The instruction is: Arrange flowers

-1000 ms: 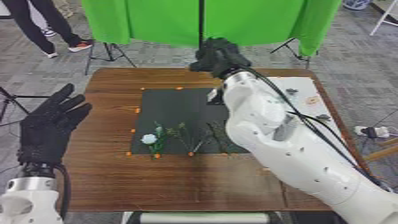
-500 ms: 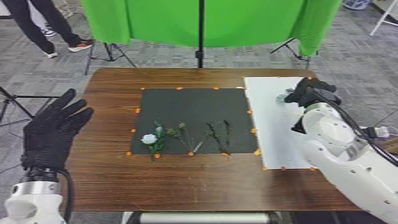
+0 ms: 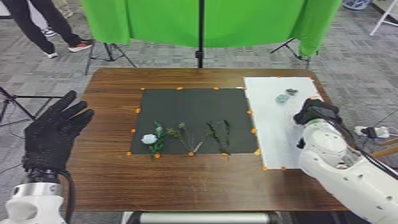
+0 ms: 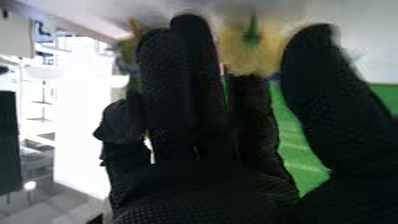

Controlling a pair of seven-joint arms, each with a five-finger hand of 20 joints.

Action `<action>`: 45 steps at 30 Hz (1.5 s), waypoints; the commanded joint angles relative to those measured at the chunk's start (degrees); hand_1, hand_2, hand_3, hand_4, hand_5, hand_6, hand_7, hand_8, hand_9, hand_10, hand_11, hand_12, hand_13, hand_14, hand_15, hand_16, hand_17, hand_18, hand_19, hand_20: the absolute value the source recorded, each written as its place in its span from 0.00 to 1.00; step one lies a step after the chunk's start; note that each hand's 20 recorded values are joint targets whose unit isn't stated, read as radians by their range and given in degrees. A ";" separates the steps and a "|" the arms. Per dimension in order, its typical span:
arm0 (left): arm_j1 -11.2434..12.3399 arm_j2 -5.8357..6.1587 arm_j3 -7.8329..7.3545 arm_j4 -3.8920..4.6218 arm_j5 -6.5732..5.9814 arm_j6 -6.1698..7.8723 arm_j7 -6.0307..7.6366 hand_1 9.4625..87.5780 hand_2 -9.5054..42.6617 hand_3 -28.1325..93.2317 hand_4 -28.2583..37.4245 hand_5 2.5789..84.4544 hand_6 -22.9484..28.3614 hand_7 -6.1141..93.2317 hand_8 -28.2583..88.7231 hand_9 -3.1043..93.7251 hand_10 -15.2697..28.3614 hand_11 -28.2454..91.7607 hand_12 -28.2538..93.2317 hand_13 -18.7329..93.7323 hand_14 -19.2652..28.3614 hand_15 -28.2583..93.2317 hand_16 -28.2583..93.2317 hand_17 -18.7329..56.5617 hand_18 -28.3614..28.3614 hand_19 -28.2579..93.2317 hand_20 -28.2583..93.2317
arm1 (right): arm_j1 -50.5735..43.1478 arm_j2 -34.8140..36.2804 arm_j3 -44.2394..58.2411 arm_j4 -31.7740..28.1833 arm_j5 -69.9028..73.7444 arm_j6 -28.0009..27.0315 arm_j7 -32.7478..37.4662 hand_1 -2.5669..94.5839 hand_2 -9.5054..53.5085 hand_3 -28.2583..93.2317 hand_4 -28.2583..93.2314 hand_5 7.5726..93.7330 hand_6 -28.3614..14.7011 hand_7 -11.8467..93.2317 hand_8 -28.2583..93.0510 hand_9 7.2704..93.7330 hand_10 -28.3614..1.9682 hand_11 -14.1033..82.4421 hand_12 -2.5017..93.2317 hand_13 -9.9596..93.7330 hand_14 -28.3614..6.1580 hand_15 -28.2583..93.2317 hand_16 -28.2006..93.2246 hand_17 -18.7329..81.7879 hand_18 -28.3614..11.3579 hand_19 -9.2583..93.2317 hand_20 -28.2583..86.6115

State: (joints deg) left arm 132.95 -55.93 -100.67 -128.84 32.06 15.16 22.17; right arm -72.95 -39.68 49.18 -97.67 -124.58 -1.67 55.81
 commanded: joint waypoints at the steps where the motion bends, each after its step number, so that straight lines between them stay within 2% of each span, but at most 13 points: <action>1: 0.78 -0.92 0.07 0.22 0.14 -0.25 -0.78 0.19 0.32 0.89 0.07 0.47 0.67 0.19 0.17 0.40 0.82 0.47 0.33 0.39 0.98 0.68 0.16 0.12 0.95 0.68 0.36 | 0.72 0.84 -5.35 2.43 -6.05 7.34 1.83 0.59 0.00 0.78 0.00 0.89 0.73 0.27 0.23 0.97 0.70 0.28 0.35 0.81 0.64 0.80 0.37 0.48 0.12 1.00 0.74; 4: 0.77 -0.72 0.00 0.17 0.25 -0.25 -0.69 0.19 0.32 0.89 0.07 0.47 0.67 0.19 0.17 0.40 0.82 0.47 0.33 0.39 0.98 0.68 0.16 0.12 0.95 0.68 0.36 | 0.38 1.65 -5.25 0.87 -7.66 9.66 1.28 0.64 0.00 0.75 0.00 0.95 0.75 0.26 0.24 1.00 0.74 0.37 0.32 0.87 0.68 0.81 0.39 0.53 0.14 1.00 0.77; 7: 0.69 -0.88 -0.22 0.02 0.48 -0.35 -1.04 0.19 0.32 0.89 0.07 0.47 0.67 0.19 0.17 0.40 0.82 0.47 0.33 0.39 0.98 0.68 0.16 0.12 0.95 0.68 0.36 | 0.61 1.88 -4.97 -1.21 -9.28 11.97 0.29 0.64 0.00 0.76 0.00 0.97 0.74 0.26 0.24 1.00 0.74 0.40 0.31 0.88 0.69 0.80 0.39 0.54 0.14 1.00 0.78; 10: 1.39 -0.13 -0.58 -0.47 0.51 -0.24 -0.77 0.19 0.32 0.89 0.06 0.47 0.67 0.19 0.17 0.40 0.82 0.47 0.33 0.39 0.98 0.68 0.16 0.12 0.95 0.68 0.36 | 2.08 -0.37 -4.76 -4.31 -10.60 13.79 -2.90 0.64 0.00 0.77 0.00 0.98 0.73 0.26 0.25 1.00 0.73 0.40 0.30 0.88 0.68 0.80 0.39 0.55 0.14 1.00 0.78; 16: 0.83 0.31 -0.38 -0.80 0.62 -0.12 -0.58 0.19 0.32 0.89 0.07 0.47 0.67 0.19 0.17 0.40 0.82 0.47 0.33 0.39 0.98 0.68 0.16 0.12 0.95 0.68 0.36 | 13.61 -14.59 -13.70 -3.43 -11.84 13.07 -13.73 0.62 0.00 0.78 0.00 0.98 0.72 0.26 0.25 1.00 0.72 0.41 0.30 0.88 0.67 0.81 0.40 0.54 0.13 1.00 0.79; 22: -2.30 1.70 -0.06 -0.57 1.32 -0.59 -1.70 0.19 0.32 0.89 0.07 0.47 0.66 0.18 0.17 0.40 0.82 0.46 0.33 0.40 0.98 0.68 0.16 0.13 0.96 0.69 0.37 | 20.29 -34.01 -19.19 7.16 -14.34 10.51 -23.79 0.61 0.00 0.80 0.00 0.97 0.72 0.26 0.26 1.00 0.72 0.42 0.31 0.86 0.65 0.82 0.40 0.53 0.14 1.00 0.80; 23: -3.59 2.42 0.49 -0.14 1.19 -0.80 -1.24 0.19 0.32 0.89 0.07 0.47 0.66 0.18 0.17 0.40 0.82 0.46 0.33 0.40 0.98 0.68 0.16 0.13 0.96 0.69 0.37 | 22.81 -35.71 -21.44 9.22 -14.05 10.70 -24.32 0.61 0.00 0.80 0.00 0.97 0.72 0.26 0.26 1.00 0.72 0.42 0.31 0.86 0.65 0.82 0.40 0.53 0.14 1.00 0.80; 25: -6.07 2.42 0.95 0.47 1.83 -1.89 -3.11 0.19 0.32 0.89 0.07 0.47 0.66 0.18 0.17 0.40 0.82 0.46 0.33 0.40 0.98 0.68 0.16 0.13 0.96 0.69 0.37 | 24.91 -38.94 -23.49 12.88 -14.87 10.28 -24.52 0.60 0.00 0.80 0.00 0.96 0.72 0.26 0.26 1.00 0.72 0.42 0.32 0.86 0.65 0.83 0.40 0.53 0.14 1.00 0.80; 27: -8.79 3.39 2.07 1.32 2.13 -2.35 -3.06 0.19 0.32 0.89 0.07 0.47 0.66 0.18 0.17 0.40 0.82 0.46 0.33 0.40 0.98 0.68 0.16 0.13 0.96 0.69 0.37 | 28.84 -40.13 -27.62 14.75 -10.89 10.78 -21.82 0.60 0.00 0.80 0.00 0.96 0.73 0.26 0.26 1.00 0.72 0.42 0.32 0.85 0.64 0.83 0.40 0.52 0.15 1.00 0.80; 28: -10.30 3.40 2.46 1.73 2.45 -2.95 -4.21 0.19 0.32 0.89 0.07 0.47 0.66 0.18 0.17 0.40 0.82 0.46 0.33 0.40 0.98 0.68 0.16 0.13 0.96 0.69 0.37 | 29.77 -40.19 -29.34 15.40 -10.58 11.17 -20.49 0.60 0.00 0.80 0.00 0.96 0.74 0.26 0.26 1.00 0.72 0.42 0.32 0.84 0.64 0.84 0.40 0.52 0.15 1.00 0.80; 32: -14.56 4.87 4.62 3.05 2.43 -3.47 -3.96 0.19 0.32 0.89 0.07 0.47 0.66 0.18 0.17 0.40 0.82 0.46 0.33 0.40 0.98 0.68 0.16 0.13 0.96 0.69 0.37 | 34.71 -39.81 -36.96 17.26 -6.55 11.69 -15.70 0.59 0.00 0.80 0.00 0.95 0.75 0.26 0.25 1.00 0.72 0.43 0.33 0.83 0.63 0.85 0.40 0.51 0.16 1.00 0.80; 34: -15.16 4.52 4.78 3.19 2.87 -3.70 -4.70 0.19 0.32 0.89 0.07 0.47 0.66 0.18 0.17 0.40 0.82 0.46 0.33 0.40 0.98 0.68 0.16 0.13 0.96 0.69 0.37 | 34.15 -40.27 -37.15 18.20 -6.23 10.12 -15.57 0.59 0.00 0.80 0.00 0.95 0.75 0.26 0.25 1.00 0.72 0.43 0.33 0.83 0.63 0.85 0.40 0.51 0.16 1.00 0.80; 45: -16.12 4.27 6.11 4.02 2.38 -4.48 -4.10 0.20 0.32 0.89 0.07 0.47 0.66 0.18 0.17 0.40 0.82 0.46 0.33 0.40 0.98 0.68 0.16 0.13 0.96 0.69 0.38 | 32.80 -40.92 -36.97 19.48 -8.03 3.21 -15.39 0.59 0.00 0.74 0.00 0.91 0.76 0.25 0.23 0.96 0.69 0.49 0.30 0.80 0.61 0.87 0.39 0.49 0.16 1.00 0.79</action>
State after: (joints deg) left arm 116.47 -51.21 -95.24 -125.54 34.31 11.80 18.39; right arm -38.86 -80.79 10.80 -78.93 -130.77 5.51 41.47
